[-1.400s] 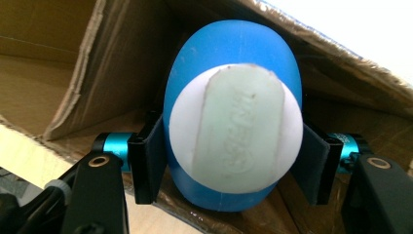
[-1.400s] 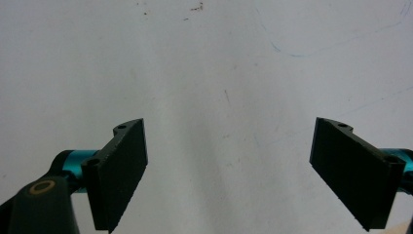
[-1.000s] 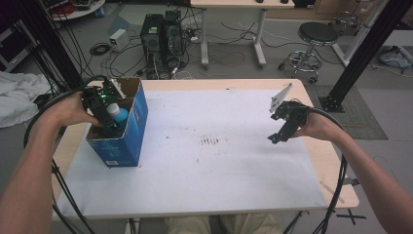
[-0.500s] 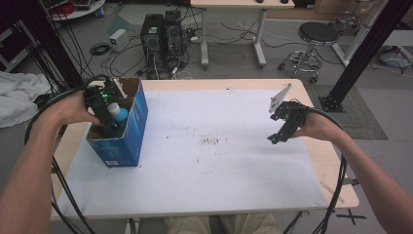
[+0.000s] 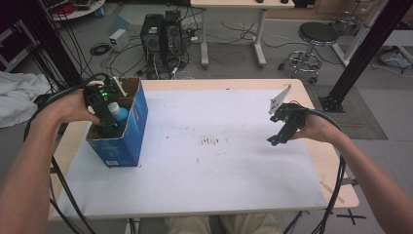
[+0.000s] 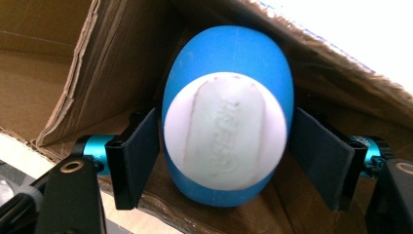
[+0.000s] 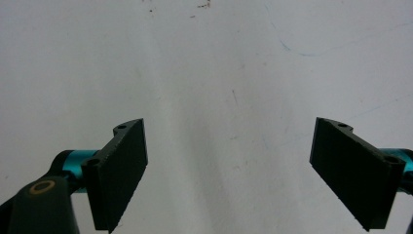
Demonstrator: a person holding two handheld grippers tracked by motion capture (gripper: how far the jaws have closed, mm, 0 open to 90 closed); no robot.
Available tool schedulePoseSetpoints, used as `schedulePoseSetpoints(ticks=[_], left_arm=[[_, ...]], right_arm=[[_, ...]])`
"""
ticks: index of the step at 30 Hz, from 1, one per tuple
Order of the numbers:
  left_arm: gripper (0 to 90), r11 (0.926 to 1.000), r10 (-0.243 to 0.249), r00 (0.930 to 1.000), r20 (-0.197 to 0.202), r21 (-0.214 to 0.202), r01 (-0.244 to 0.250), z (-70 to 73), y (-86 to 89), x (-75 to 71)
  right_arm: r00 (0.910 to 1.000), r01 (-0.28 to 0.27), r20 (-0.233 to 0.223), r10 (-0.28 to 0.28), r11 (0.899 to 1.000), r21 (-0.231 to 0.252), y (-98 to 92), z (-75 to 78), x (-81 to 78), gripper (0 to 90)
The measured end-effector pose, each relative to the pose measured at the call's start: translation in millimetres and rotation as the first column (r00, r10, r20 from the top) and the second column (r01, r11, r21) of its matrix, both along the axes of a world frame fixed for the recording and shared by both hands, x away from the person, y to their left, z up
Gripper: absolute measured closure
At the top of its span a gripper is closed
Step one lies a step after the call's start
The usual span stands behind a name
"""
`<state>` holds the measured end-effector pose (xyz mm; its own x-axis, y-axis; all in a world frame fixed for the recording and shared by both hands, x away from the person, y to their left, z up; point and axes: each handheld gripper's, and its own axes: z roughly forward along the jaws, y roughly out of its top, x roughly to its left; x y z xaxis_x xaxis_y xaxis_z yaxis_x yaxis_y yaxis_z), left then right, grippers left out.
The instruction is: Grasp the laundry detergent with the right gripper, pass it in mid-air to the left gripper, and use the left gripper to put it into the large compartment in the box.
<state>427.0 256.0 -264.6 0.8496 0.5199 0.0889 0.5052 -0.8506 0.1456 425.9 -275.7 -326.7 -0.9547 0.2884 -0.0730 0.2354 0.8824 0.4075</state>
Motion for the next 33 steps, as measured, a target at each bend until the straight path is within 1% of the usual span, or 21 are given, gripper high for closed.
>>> schedulePoseSetpoints(ticks=[4,10,14,15,20,24,25,27,30,33], left_arm=[[22.7,1.0,-0.001,1.0,0.003,0.005,0.001,2.5,-2.1,-0.6],[21.2,0.9999,-0.002,1.0,0.001,0.016,0.002,7.2,-3.2,-1.4],[21.1,0.9994,-0.009,0.9999,0.007,0.032,0.009,11.6,-5.0,-3.2],[21.1,0.9996,-0.004,0.9999,0.012,0.028,0.004,12.8,-5.3,-3.8],[19.9,0.9994,0.0,0.9997,0.024,0.034,0.0,23.4,-5.8,-5.2],[19.8,0.9994,-0.005,0.9992,0.039,0.034,0.004,34.6,-8.0,-6.4],[19.5,0.9993,-0.005,0.9986,0.052,0.038,0.003,38.9,-10.1,-7.0],[18.8,0.9993,-0.015,0.9977,0.065,0.034,0.013,45.1,-13.7,-7.9],[18.8,0.9987,-0.043,0.9959,0.079,0.03,0.041,55.1,-23.8,-9.9],[18.8,0.9975,-0.066,0.9937,0.091,0.034,0.063,61.4,-34.5,-11.6]], right_arm=[[1.0,0.002,0.002,-0.002,1.0,-0.004,-1.4,1.7,-0.1,13.0],[1.0,0.008,0.006,-0.008,1.0,-0.008,-2.1,3.5,-1.7,13.0],[0.9999,0.003,0.012,-0.003,1.0,-0.009,-2.0,5.0,-2.2,13.0],[0.9999,0.004,0.013,-0.004,1.0,-0.01,-1.8,5.2,-2.3,13.0],[0.9999,0.002,0.014,-0.001,1.0,-0.012,-1.2,5.2,-2.8,13.0],[0.9999,0.001,0.016,-0.001,1.0,-0.011,-1.5,5.2,-2.8,13.0],[0.9999,0.004,0.014,-0.004,1.0,-0.012,-1.5,5.3,-3.0,13.0],[0.9999,0.005,0.014,-0.005,1.0,-0.014,-1.7,5.4,-2.9,13.0],[0.9998,0.008,0.016,-0.008,1.0,-0.016,-2.0,5.3,-2.6,13.0],[0.9998,0.011,0.016,-0.011,1.0,-0.017,-1.9,5.6,-2.7,13.0]])
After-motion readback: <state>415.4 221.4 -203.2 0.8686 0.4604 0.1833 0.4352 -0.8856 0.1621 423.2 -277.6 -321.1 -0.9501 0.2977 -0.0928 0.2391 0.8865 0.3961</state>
